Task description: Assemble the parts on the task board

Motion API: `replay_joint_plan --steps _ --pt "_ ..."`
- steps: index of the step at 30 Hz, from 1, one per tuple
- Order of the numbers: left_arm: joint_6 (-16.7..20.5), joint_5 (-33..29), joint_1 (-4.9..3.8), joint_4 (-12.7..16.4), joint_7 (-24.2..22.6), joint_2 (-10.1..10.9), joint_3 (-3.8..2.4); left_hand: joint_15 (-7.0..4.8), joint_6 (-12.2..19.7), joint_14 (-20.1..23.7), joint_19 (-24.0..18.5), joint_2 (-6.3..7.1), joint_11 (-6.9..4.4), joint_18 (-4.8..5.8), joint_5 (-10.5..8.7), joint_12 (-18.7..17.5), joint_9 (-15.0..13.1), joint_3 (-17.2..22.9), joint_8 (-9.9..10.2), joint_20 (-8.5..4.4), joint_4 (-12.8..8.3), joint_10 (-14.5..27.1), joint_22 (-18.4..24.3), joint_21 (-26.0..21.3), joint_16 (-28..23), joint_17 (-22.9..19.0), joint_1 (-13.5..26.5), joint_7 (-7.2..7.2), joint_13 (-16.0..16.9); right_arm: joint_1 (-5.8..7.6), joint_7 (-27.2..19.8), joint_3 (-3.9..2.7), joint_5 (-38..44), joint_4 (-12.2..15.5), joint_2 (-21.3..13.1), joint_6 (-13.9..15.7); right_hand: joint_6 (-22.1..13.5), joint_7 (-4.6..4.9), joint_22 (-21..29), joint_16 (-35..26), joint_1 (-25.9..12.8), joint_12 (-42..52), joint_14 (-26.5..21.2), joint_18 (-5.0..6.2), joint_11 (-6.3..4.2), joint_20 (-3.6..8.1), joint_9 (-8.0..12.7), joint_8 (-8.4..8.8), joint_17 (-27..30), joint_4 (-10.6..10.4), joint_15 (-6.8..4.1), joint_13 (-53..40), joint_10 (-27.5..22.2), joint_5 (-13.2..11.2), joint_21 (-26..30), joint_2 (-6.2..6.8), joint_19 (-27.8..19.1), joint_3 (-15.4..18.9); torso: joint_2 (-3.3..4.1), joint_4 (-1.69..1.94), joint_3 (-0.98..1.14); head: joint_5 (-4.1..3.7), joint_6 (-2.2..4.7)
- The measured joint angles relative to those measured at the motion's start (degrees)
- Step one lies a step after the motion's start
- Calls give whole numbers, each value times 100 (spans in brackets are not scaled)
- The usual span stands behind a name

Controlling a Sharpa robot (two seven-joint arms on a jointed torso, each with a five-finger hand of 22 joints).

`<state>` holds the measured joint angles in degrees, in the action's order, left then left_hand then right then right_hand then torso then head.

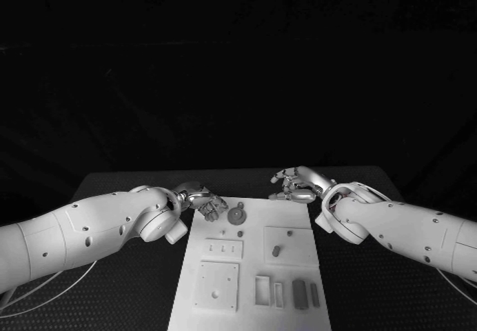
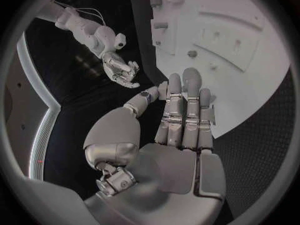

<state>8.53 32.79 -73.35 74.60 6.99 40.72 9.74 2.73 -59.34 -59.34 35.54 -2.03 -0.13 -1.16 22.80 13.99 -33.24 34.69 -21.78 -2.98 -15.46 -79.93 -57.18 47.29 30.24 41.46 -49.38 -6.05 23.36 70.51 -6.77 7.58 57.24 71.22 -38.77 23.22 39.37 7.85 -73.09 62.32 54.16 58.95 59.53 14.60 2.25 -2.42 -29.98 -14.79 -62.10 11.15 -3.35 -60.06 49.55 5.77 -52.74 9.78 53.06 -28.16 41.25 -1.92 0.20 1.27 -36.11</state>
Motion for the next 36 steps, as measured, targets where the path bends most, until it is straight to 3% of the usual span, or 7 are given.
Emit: replay_joint_plan --steps 4,11,21,23,26,28,36 --pt "181 342 0 81 109 29 2 -288 -3 -545 460 53 -48 -186 0 134 -77 -24 13 -68 25 -87 -92 379 529 211 -56 3 228 55 -59 -1 -195 -216 -21 -7 25 14 27 -4 0 0 -1 -3 0 0 16 0 35 0 1 51 0 0 32 0 0 0 -7 -10 -2 15 -4" --pt "335 948 -7 221 358 35 10 -876 -106 -1368 1571 66 -184 -332 64 538 -154 -93 128 -320 -12 -241 -256 998 1827 666 -99 64 866 197 -136 -39 -829 -603 -23 -40 42 14 30 -4 0 0 0 -7 20 -44 31 -29 49 0 2 85 -20 67 62 0 4 0 -13 -20 0 31 -47" --pt "263 1478 -94 518 948 119 42 -1042 -156 -1797 2418 60 -335 -330 90 1101 -156 -82 299 -654 -37 -291 -520 1549 3162 1090 -106 136 1578 392 -150 -48 -1681 -1195 159 -194 135 103 251 -559 -46 -489 -97 -9 73 -208 124 -29 531 25 100 769 -29 134 540 -46 -160 -24 -13 -21 -3 27 -155" --pt "212 1526 -134 586 1060 130 111 -1057 -156 -1807 2428 60 -336 -328 88 1170 -156 -82 300 -664 -37 -291 -544 1579 3257 1110 -106 136 1667 405 -145 -47 -1835 -1311 202 -244 136 104 306 -677 -46 -585 -112 -10 75 -229 130 -29 616 40 114 878 -30 156 644 -46 -182 -41 -14 -21 0 27 -181" --pt "114 1574 -206 682 1192 129 333 -1093 -167 -1825 2483 60 -371 -326 87 1379 -156 -82 365 -671 -37 -294 -624 1714 3523 1164 -106 148 1928 422 -131 -45 -2042 -1443 261 -335 176 131 618 -1301 -82 -1087 -176 -9 185 -378 150 -29 1076 101 287 1456 -57 180 1155 -82 -325 -154 -14 -17 2 19 -226" --pt "53 1596 -232 724 1274 110 405 -1128 -166 -1858 2622 60 -381 -324 87 1448 -156 -82 366 -716 -37 -246 -717 1866 3607 1161 -106 166 2036 436 -112 -45 -2189 -1539 320 -422 185 137 687 -1432 -82 -1172 -140 -8 194 -418 156 -50 1175 154 322 1625 -47 179 1272 -82 -298 -130 -14 -14 2 15 -259" --pt "-47 1639 -255 798 1454 -9 404 -1145 -168 -1875 2623 60 -385 -323 66 1502 -156 -82 420 -717 -37 -196 -829 1985 3728 1101 -106 165 2193 453 -40 -46 -2462 -1688 469 -703 96 161 798 -1707 -83 -1311 -284 -2 340 -552 209 -50 1345 199 469 2019 -237 179 1614 -128 -451 -118 -15 -10 1 16 -359"
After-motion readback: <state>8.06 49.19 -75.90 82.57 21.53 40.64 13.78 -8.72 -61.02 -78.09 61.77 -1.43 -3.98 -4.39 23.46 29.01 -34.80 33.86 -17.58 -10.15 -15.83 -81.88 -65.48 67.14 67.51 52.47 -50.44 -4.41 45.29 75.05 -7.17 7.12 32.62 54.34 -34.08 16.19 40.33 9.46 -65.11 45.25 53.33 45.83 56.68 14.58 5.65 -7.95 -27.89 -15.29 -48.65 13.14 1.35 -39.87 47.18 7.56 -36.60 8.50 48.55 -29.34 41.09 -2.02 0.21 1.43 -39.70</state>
